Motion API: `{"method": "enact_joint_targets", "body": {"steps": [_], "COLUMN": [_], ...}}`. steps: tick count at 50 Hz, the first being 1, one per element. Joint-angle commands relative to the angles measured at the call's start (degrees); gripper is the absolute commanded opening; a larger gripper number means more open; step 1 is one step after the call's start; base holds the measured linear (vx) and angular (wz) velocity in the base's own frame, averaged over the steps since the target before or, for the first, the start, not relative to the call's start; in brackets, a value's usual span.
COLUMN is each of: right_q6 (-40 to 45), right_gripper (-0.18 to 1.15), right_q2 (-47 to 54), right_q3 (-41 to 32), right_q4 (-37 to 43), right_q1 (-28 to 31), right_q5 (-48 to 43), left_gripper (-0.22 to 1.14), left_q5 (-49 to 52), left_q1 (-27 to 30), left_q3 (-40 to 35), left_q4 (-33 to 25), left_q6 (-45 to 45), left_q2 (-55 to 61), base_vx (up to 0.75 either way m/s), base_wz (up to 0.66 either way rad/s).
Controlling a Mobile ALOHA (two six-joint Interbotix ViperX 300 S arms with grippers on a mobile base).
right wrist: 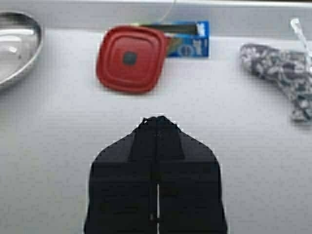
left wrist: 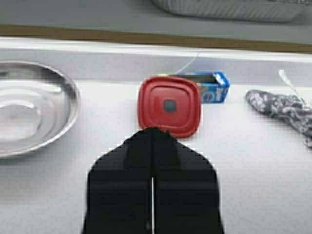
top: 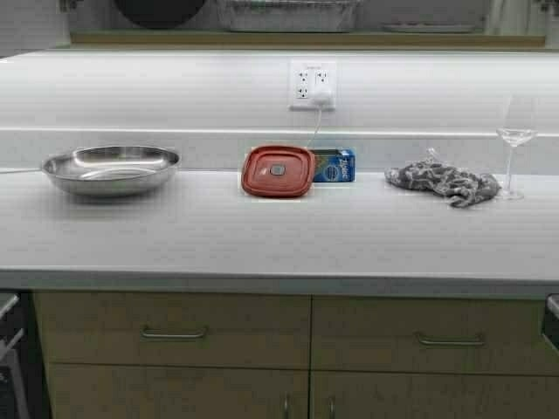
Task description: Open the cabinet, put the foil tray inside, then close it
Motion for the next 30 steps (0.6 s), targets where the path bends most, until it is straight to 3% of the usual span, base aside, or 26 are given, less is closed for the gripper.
{"method": "enact_joint_targets", "body": {"steps": [1,21,30], "right_q6": [-0.26,-3.52,-7.56], "right_gripper": [0.07,0.07,0.07], "right_q2": [-1.76,-11.51,-18.19], "right_q3": [-0.44,2.81,4.13], "right_q4": [0.00,-0.18,-0.18], "right_q1": [-1.58,-12.39,-18.28], "right_q5": [0.09,0.62,0.62], "left_gripper": [0.04,0.04,0.04], "left_q5": [-0.35,0.44,3.43], "left_q1": [-0.09,1.85,8.00], "left_q3": [-1.93,-0.26,0.97], "left_q4": [-0.09,0.09,0.26], "left_q6": [0.09,1.05,1.49], "left_q2": [-0.53,-3.60,-8.96], "base_vx": [-0.33,-0.27,-0.20], "base_wz": [0.01,0.01,0.06]}}
